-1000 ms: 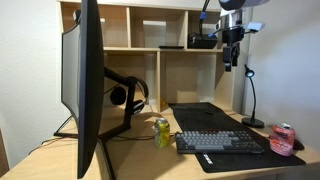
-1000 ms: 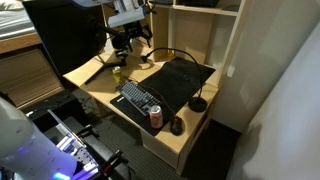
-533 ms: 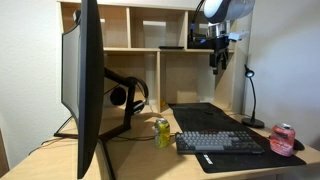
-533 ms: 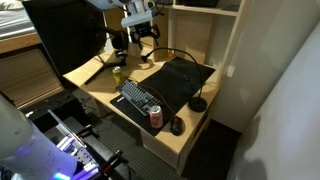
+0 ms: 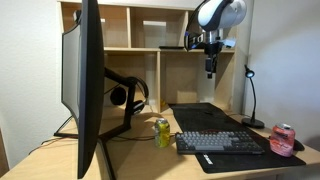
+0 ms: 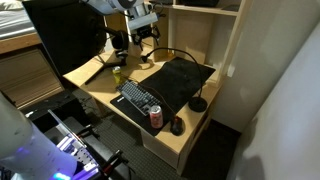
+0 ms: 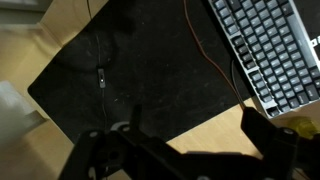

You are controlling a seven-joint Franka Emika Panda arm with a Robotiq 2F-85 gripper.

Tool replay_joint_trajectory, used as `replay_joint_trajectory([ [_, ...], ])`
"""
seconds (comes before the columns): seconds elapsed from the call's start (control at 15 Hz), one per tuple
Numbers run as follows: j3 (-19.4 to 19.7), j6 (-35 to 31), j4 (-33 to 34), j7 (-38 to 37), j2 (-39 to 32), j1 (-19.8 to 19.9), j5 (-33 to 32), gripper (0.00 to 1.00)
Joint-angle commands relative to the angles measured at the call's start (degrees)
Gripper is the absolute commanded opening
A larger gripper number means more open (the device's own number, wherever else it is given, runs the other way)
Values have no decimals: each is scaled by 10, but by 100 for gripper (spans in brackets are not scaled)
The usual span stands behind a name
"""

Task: Turn on the desk lamp

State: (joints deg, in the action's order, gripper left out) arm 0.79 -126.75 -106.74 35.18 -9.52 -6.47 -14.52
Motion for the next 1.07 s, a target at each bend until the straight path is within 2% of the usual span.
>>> replay_joint_trajectory([
  [0.0, -7, 0, 140, 54, -117, 31, -20, 100],
  [0.2, 17, 25, 242, -8, -189, 30, -77, 100],
  [0.27, -4, 0, 162, 12, -136, 39, -55, 100],
  [0.33, -1, 1, 181, 7, -151, 41, -60, 100],
  [0.67, -9, 0, 178, 8, -148, 42, -59, 100],
  [0.73, -21, 10, 187, 45, -161, 50, -41, 100],
  [1.0, -39, 70, 323, 106, -292, 81, 41, 100],
])
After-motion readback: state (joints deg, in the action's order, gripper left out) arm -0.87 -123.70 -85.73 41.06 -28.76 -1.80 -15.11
